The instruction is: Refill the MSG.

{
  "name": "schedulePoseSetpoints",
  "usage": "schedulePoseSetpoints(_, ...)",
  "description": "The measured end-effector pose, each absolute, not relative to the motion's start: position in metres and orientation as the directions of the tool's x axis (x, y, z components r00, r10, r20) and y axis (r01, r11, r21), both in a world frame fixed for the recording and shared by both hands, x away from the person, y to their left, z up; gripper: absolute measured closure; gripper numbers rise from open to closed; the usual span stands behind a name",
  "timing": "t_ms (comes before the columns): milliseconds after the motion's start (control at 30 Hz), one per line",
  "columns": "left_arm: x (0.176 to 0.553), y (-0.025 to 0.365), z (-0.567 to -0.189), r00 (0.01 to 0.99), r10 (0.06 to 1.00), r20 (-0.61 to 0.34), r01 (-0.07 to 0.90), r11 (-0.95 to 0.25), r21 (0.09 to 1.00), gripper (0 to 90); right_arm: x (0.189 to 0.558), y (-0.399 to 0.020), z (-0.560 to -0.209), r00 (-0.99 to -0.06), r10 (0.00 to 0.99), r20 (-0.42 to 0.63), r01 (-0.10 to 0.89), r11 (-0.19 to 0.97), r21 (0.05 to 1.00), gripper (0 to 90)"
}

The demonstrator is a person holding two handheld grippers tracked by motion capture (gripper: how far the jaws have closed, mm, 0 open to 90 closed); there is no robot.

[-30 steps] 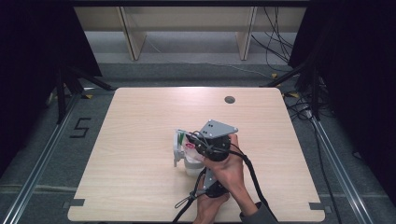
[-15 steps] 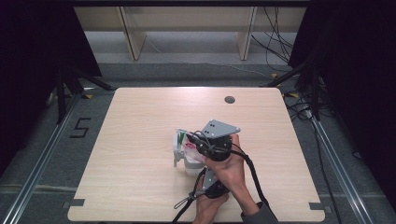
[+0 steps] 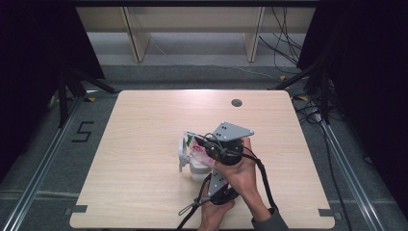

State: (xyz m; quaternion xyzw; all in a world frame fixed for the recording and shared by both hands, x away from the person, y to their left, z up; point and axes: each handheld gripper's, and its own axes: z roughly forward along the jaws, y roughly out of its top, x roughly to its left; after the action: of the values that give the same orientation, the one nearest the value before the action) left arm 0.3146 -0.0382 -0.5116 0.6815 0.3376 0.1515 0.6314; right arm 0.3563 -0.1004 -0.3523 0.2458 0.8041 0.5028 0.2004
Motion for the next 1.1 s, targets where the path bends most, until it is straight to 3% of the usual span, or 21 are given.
schedulePoseSetpoints(233, 0.314, -0.039, -0.512, 0.728, 0.652, -0.212, 0.272, 0.009, 0.962, 73.9, 0.358, -0.109, -0.35, -0.791, 0.603, -0.102, 0.162, 0.367, 0.916, 90.0)
schedulePoseSetpoints(367, 0.314, -0.042, -0.512, 0.724, 0.64, -0.257, 0.284, 0.063, 0.957, 72.9, 0.357, -0.118, -0.348, -0.78, 0.623, -0.055, 0.191, 0.32, 0.928, 90.0)
schedulePoseSetpoints(733, 0.314, -0.041, -0.512, 0.723, 0.643, -0.255, 0.297, 0.044, 0.954, 70.2, 0.36, -0.141, -0.344, -0.795, 0.606, 0.013, 0.215, 0.261, 0.941, 90.0)
schedulePoseSetpoints(1100, 0.312, -0.037, -0.513, 0.713, 0.65, -0.264, 0.325, 0.027, 0.945, 61.3, 0.358, -0.155, -0.343, -0.799, 0.598, 0.054, 0.227, 0.218, 0.949, 90.0)
